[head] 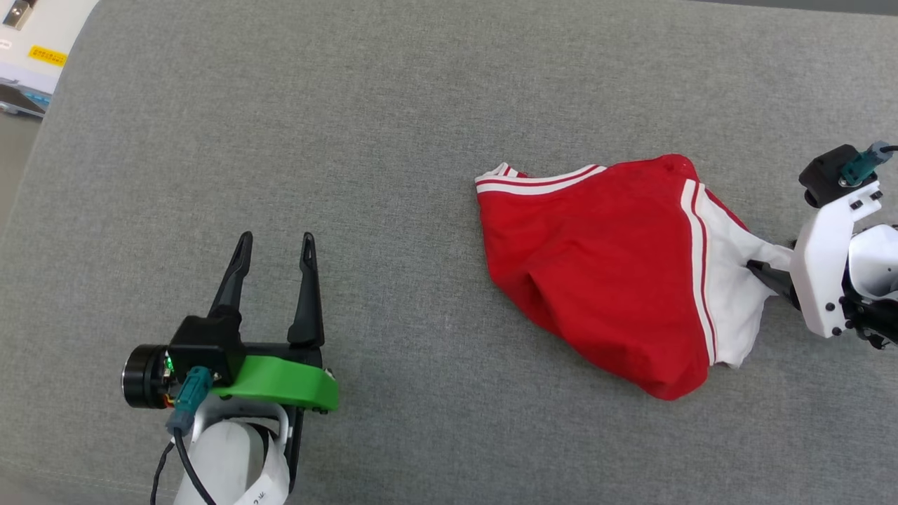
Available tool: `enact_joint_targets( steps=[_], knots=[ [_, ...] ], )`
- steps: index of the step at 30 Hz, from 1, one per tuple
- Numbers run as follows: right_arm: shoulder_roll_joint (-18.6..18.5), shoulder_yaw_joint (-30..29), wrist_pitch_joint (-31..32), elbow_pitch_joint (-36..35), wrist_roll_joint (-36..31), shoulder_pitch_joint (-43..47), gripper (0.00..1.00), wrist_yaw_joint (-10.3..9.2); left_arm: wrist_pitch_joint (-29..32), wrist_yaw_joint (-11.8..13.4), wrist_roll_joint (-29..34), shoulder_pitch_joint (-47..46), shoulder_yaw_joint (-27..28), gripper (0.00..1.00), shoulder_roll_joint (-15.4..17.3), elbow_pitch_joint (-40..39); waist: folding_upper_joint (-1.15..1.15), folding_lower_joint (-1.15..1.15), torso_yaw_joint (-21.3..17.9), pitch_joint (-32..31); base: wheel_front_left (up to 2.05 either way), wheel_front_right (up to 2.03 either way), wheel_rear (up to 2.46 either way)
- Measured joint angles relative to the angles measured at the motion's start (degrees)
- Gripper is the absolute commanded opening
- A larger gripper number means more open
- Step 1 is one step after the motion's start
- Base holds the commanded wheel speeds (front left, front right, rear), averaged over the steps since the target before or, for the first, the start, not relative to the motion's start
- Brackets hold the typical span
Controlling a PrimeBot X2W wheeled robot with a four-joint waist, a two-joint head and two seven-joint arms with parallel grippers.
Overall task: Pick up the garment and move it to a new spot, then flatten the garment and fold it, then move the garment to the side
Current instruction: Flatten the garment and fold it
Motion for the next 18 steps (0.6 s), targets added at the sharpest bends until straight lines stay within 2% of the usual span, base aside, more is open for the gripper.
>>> enact_joint_targets(
  steps=[1,2,6,10,18],
  knots=[
    [-0.18,0.56,-1.09,0.05,0.38,-0.02,0.33,-0.01,0.0,0.01,0.0,0.0,0.12,1.0,0.0,0.14,0.0,0.0,0.01,-0.1,0.0,0.0,0.0],
    [-0.32,1.14,-2.3,0.07,0.55,-0.02,0.0,0.0,0.0,0.02,0.0,0.01,0.23,1.0,0.0,0.25,0.0,0.0,-0.03,-0.27,0.0,0.0,0.0],
    [-0.24,2.53,-7.22,0.03,1.31,-0.13,0.0,0.07,0.0,0.08,0.01,0.07,0.59,1.0,-0.01,0.81,0.0,0.0,-0.46,-1.53,0.0,0.0,0.0],
    [-1.2,1.08,-12.91,-1.93,2.71,0.88,0.0,0.08,0.01,0.12,0.02,0.69,1.0,1.0,-0.01,0.99,0.0,0.0,-1.13,-3.64,0.0,0.0,0.0],
    [-6.99,-8.22,-18.2,-7.2,5.98,7.05,0.0,0.08,0.0,0.33,0.19,3.57,1.93,1.0,-0.01,0.94,0.0,0.0,-3.31,-7.57,0.0,0.0,0.0]
  ],
)
